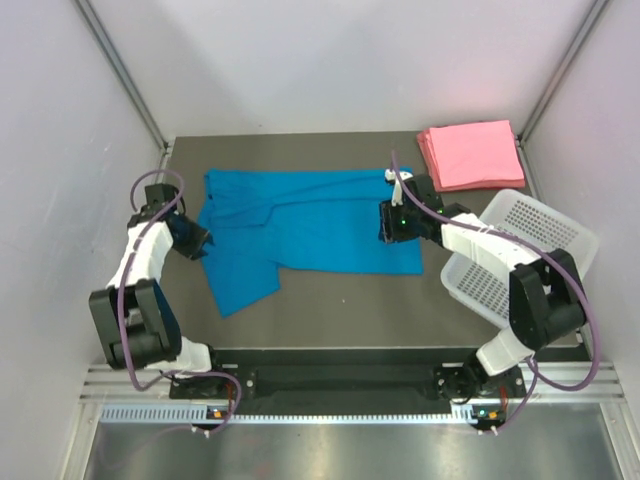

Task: Fold and stack the t-shirts
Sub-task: Fold the tshirt

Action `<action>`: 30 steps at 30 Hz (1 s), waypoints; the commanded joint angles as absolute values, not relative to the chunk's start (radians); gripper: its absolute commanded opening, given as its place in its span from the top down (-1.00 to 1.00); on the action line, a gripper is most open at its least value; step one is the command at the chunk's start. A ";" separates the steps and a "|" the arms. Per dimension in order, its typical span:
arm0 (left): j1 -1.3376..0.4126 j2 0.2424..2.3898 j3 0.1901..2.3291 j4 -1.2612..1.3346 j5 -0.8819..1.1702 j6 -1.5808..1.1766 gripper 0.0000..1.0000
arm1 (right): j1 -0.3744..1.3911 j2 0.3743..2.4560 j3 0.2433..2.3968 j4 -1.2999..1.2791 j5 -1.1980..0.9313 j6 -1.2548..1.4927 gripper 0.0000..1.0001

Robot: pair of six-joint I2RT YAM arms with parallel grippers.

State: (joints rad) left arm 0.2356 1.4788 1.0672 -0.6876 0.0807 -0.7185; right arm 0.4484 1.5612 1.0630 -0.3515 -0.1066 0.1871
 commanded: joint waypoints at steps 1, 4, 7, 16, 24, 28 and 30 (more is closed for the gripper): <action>0.241 1.359 0.976 -0.729 0.068 -0.882 0.25 | 0.446 1.470 1.048 -0.284 -0.135 0.176 0.12; 0.238 1.298 0.888 -0.762 0.037 -0.962 0.25 | 0.445 1.445 1.020 -0.272 -0.147 0.176 0.12; 0.238 1.256 0.826 -0.824 0.009 -1.006 0.17 | 0.442 1.425 0.993 -0.259 -0.163 0.175 0.10; 0.215 1.141 0.660 -0.772 -0.017 -1.137 0.05 | 0.445 1.428 0.948 -0.224 -0.187 0.186 0.09; 0.169 1.051 0.568 -0.807 -0.057 -1.250 0.11 | 0.436 1.433 0.957 -0.229 -0.186 0.179 0.09; 0.164 1.034 0.535 -0.781 -0.061 -1.273 0.10 | 0.434 1.436 0.954 -0.230 -0.186 0.178 0.10; 0.164 1.037 0.509 -0.744 -0.046 -1.290 0.11 | 0.436 1.431 0.951 -0.230 -0.186 0.178 0.10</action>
State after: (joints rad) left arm 0.1673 1.0477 0.5407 -0.7807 -0.0357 -1.2247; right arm 0.4458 1.4494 0.9428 -0.2756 -0.1783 0.1848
